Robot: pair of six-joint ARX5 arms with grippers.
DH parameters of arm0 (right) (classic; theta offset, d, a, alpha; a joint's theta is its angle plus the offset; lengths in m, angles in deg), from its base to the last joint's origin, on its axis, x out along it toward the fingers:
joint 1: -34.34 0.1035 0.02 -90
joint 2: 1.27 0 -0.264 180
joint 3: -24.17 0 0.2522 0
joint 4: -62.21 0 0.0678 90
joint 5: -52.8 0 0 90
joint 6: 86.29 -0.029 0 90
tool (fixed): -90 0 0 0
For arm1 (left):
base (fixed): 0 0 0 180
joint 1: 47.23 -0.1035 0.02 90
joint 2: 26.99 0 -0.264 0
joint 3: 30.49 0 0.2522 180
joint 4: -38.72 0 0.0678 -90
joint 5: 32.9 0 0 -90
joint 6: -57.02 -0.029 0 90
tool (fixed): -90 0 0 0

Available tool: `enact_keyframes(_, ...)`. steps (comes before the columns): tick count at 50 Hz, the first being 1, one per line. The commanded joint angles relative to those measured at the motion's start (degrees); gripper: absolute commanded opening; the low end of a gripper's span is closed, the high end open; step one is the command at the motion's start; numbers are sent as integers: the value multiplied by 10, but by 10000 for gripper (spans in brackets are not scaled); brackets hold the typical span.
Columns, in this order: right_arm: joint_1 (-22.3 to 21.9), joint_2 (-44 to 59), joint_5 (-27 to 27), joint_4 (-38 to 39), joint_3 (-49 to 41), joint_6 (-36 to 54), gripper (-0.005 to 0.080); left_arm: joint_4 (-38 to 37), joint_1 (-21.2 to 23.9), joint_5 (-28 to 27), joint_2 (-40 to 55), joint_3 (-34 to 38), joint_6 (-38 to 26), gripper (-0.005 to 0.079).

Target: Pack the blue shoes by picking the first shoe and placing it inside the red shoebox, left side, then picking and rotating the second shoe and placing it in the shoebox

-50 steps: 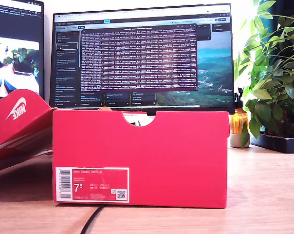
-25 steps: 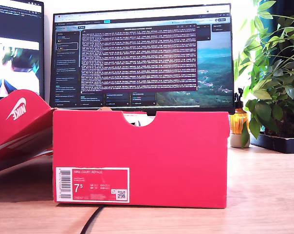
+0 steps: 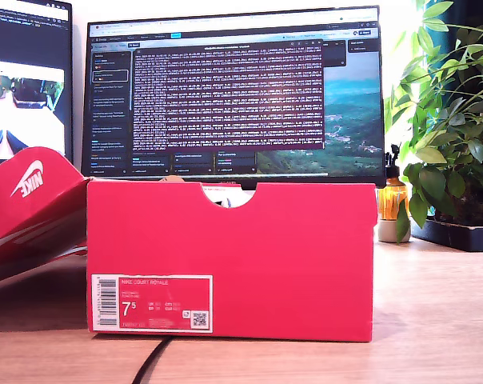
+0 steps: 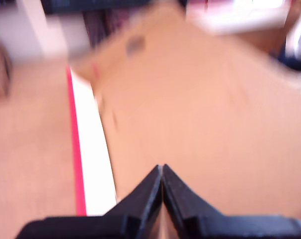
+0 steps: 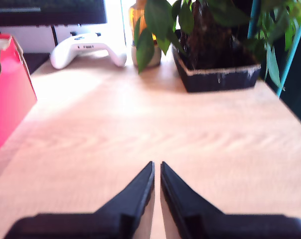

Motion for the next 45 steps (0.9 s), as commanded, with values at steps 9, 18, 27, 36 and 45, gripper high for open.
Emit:
enact_keyframes(9,33,-10,23,-7,-16,-8,-13,-56,10,37,-101,34,17,-11)
enact_keyframes(18,67,-24,49,-5,-16,-3,-13,-112,10,44,-194,43,32,-11)
enact_keyframes(27,83,-48,78,-1,-16,26,-13,-156,10,52,-272,52,37,-11)
enact_keyframes(36,82,-83,92,0,-16,43,-13,-174,10,57,-327,76,61,-11)
enact_keyframes(45,81,-124,109,-40,-16,63,-13,-204,10,58,-363,79,67,-11)
